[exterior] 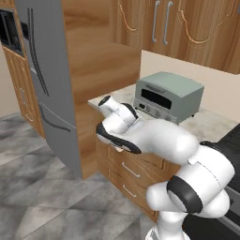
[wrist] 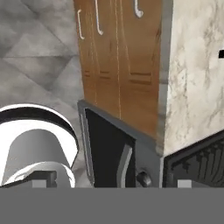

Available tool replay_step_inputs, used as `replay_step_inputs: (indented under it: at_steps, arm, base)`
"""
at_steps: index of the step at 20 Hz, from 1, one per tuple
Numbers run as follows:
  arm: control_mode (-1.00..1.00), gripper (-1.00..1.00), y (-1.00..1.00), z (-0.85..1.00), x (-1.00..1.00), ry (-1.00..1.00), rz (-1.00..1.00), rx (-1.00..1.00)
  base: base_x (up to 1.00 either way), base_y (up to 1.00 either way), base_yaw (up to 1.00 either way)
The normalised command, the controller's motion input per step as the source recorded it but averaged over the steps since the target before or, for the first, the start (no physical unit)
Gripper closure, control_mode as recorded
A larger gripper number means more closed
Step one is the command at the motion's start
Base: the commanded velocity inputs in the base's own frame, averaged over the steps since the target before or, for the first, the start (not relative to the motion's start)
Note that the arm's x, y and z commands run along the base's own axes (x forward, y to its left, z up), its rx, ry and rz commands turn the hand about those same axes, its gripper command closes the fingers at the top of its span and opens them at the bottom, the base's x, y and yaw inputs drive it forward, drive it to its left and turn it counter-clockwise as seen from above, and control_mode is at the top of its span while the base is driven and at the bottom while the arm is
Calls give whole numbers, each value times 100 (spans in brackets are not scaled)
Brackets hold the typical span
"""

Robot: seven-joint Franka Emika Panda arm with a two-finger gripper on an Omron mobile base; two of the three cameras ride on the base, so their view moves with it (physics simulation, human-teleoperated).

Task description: Take a straw from the drawer in front and place it inside the glass cup on the dining counter.

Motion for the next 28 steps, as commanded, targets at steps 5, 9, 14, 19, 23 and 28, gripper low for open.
replay_step_inputs:
  at_steps: [5,9,14,19,23,28]
  arm:
    - [-100,-100,-6,-97,65,28,18,-34]
    - [-100,-100,-20,-86,47,10,10,-28]
    - [-100,-100,0,-88,70,18,1,-23]
    - [-100,-100,-1,-38,57,3,-5,-20]
    - [-100,-100,0,-51,46,-1,0,-27]
    - [-100,-100,-21,-25,45,-7,0,-21]
  base:
    - [0,0,0]
    - [0,0,0]
    - [0,0,0]
    - [0,0,0]
    - [0,0,0]
    - [0,0,0]
